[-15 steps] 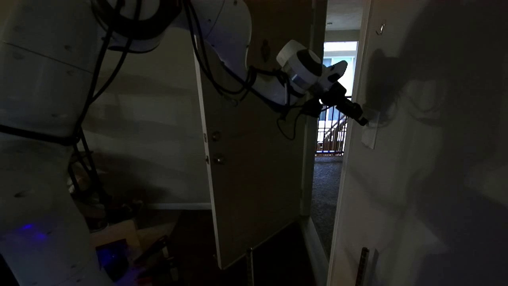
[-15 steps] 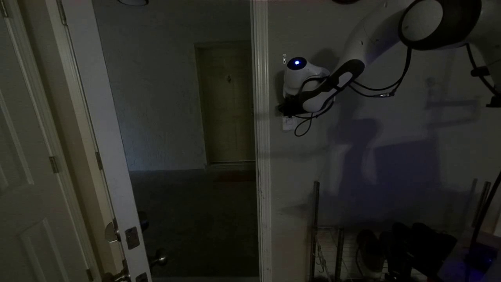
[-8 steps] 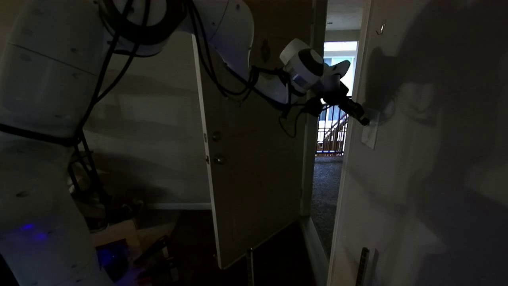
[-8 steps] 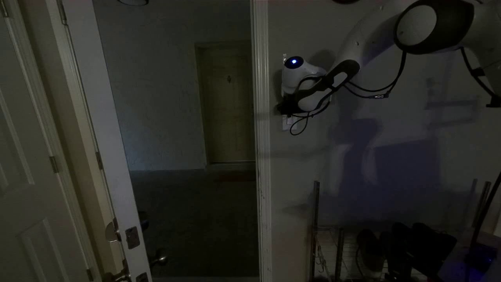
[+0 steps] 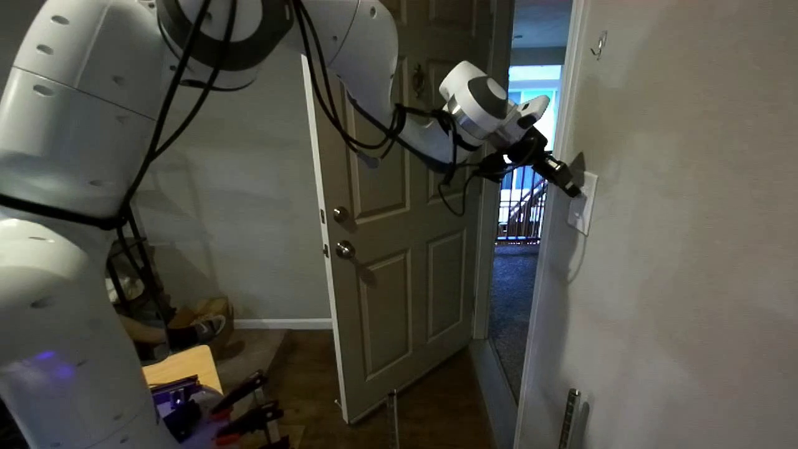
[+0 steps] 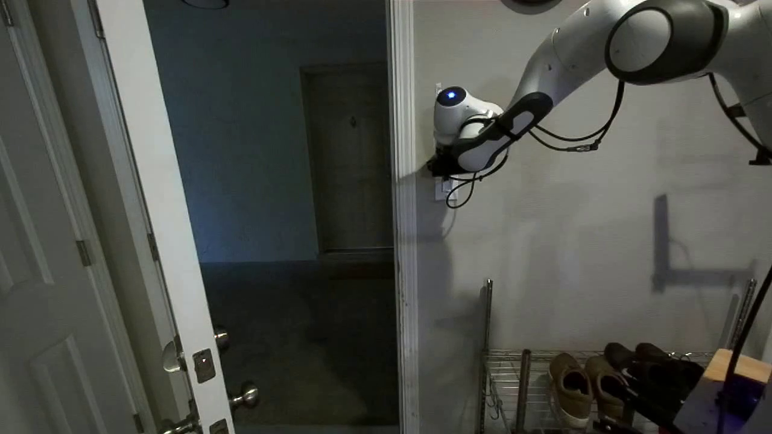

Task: Flip the light switch on the wall

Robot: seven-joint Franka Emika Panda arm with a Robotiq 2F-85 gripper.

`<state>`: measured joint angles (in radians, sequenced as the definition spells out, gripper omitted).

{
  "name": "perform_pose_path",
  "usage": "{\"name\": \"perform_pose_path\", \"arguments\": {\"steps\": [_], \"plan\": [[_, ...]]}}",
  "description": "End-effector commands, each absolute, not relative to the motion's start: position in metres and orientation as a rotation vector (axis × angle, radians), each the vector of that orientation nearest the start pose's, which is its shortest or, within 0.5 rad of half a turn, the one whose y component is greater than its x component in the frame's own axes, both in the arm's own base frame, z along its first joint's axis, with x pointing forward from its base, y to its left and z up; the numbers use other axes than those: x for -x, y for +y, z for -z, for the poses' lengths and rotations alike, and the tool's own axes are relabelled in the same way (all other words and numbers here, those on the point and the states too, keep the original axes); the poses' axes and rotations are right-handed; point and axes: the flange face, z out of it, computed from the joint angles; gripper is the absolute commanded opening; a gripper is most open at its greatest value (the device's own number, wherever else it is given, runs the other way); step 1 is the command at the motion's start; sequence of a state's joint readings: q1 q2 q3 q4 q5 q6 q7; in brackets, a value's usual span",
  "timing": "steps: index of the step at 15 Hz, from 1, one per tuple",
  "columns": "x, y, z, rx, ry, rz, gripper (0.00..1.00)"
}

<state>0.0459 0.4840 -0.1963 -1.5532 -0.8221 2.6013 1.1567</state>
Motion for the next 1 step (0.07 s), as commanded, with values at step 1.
{"name": "perform_pose_path", "arguments": {"steps": [1], "plan": [[-0.729, -0.0829, -0.437, 3.035, 1.095, 1.362, 0.06]]}}
